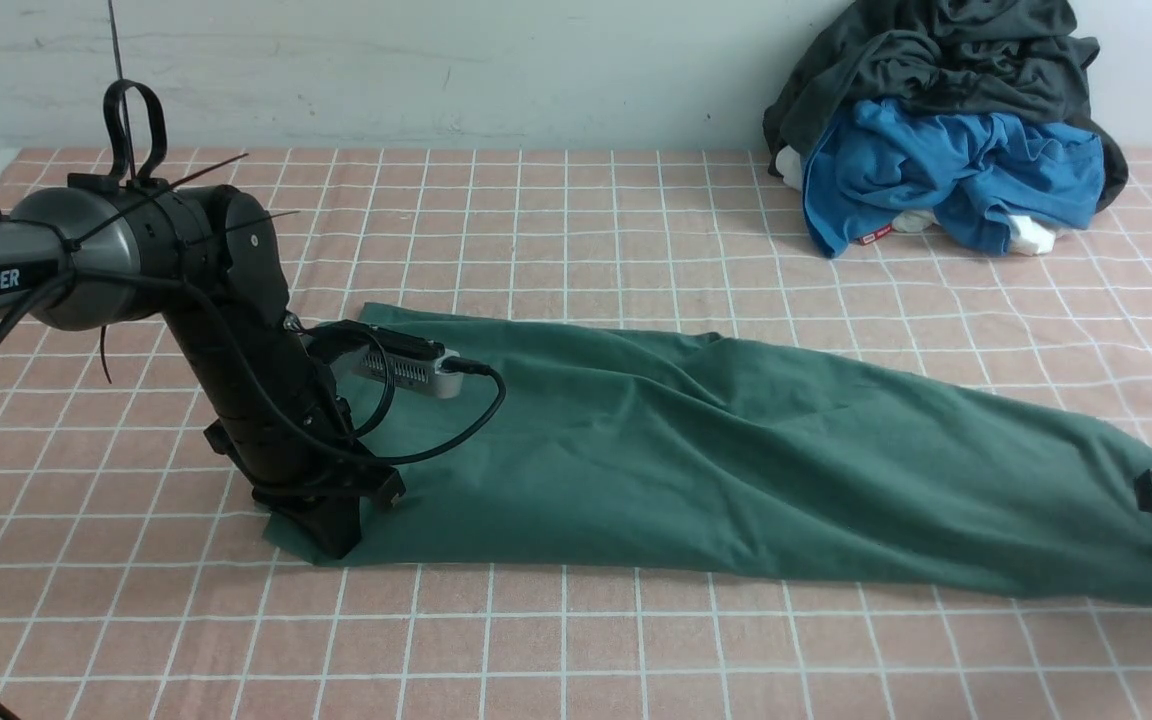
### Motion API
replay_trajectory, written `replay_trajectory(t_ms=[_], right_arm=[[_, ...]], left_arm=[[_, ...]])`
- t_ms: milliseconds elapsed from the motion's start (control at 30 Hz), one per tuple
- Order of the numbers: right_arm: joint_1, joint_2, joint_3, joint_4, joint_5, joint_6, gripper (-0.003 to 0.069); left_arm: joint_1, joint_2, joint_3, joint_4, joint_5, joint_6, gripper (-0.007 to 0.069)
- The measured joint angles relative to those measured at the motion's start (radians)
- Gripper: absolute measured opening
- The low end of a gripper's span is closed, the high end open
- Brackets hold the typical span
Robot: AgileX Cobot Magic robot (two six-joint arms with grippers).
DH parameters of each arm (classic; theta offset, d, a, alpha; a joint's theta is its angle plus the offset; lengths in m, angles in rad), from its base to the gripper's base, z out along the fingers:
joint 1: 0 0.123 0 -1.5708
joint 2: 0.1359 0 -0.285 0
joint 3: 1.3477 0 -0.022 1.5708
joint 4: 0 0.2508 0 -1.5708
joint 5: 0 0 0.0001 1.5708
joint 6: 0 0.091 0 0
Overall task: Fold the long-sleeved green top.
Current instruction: Use the right arm to clamp the right edge of the fabric, then use the right arm to drag the right edge of the fabric to the left and folds it over the left edge
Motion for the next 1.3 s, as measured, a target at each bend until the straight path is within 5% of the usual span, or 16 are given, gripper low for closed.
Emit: replay_trajectory(t_ms=[333, 600, 767, 1033, 1300], right_arm=[[-0.009, -0.231, -0.016, -0.271, 0.045, 0.235, 0.0029], [0.022, -0.347, -0.172, -0.324, 0.114, 0.227, 0.0029], [0.215, -0.379, -0.377, -0.215, 0.160, 0.100, 0.0029], [0.657, -0.205, -0.640, -0.025, 0.166, -0.048, 0.0029], [0.893, 0.126, -0.746, 0.080, -0.017, -0.057, 0.0029]], left_arm=[[0.000, -0.004, 0.001, -0.031, 0.001, 0.000, -0.0003], [0.001, -0.149, 0.006, -0.007, -0.011, 0.000, -0.0003], [0.001, -0.382, 0.006, -0.007, -0.019, 0.001, -0.0003], [0.001, -0.660, 0.006, -0.006, -0.029, 0.001, -0.0003], [0.001, -0.723, 0.006, 0.007, -0.004, 0.001, -0.0003]])
